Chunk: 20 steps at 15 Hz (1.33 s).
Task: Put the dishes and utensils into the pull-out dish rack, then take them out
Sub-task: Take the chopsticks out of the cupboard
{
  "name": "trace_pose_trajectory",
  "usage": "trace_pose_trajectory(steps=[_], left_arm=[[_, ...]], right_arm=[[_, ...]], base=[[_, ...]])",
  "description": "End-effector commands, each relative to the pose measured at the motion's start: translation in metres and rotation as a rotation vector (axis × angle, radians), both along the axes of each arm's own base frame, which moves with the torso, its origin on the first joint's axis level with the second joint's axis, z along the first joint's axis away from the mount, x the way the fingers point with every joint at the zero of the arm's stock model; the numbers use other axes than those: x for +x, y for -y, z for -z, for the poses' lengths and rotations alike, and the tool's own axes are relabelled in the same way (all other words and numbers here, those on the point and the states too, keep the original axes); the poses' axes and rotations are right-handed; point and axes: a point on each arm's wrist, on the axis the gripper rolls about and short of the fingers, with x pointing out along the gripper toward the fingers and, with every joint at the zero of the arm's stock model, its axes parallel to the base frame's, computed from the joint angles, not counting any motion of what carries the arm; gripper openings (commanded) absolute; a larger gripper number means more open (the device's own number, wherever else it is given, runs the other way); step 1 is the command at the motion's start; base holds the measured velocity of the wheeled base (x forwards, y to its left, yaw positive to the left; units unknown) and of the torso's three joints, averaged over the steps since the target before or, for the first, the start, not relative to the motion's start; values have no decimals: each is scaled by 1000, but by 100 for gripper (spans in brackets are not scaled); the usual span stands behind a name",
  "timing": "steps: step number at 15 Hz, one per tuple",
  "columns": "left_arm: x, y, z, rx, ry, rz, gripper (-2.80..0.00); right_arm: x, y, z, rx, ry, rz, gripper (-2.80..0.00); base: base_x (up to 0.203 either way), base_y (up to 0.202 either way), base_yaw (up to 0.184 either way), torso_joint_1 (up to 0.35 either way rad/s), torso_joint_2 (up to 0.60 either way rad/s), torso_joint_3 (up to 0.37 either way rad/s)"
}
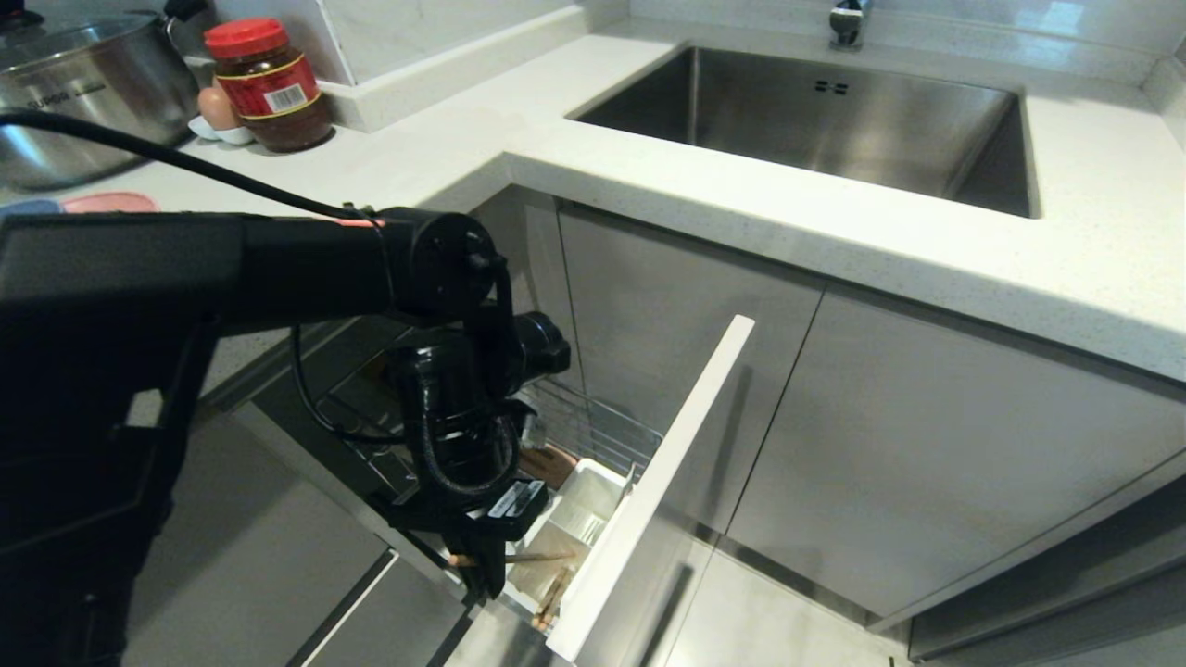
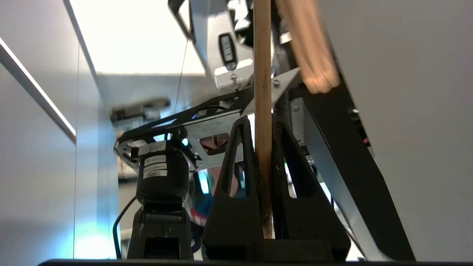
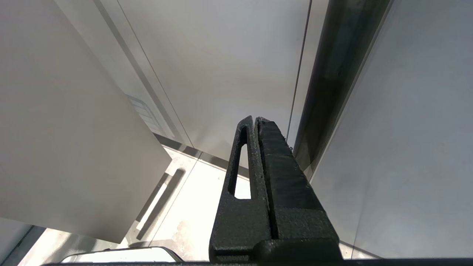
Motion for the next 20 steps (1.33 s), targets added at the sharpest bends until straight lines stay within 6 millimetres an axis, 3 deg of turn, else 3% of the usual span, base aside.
trace_pose_trajectory(steps=[1, 11, 16, 20], left_arm=[[-24, -9, -37, -65, 91, 18, -280], [-82, -47, -108, -204, 312, 33, -280], [-157, -96, -161, -312, 581, 54, -280], [-217, -146, -185, -359, 810, 27, -280]], right_arm=[[0, 0, 0, 0, 4, 0, -280], [0, 0, 0, 0, 3, 0, -280], [0, 0, 0, 0, 3, 0, -280], [0, 0, 0, 0, 3, 0, -280]], base=[[0, 0, 0, 0, 0, 0], [0, 0, 0, 0, 0, 0], [0, 0, 0, 0, 0, 0], [0, 0, 0, 0, 0, 0]])
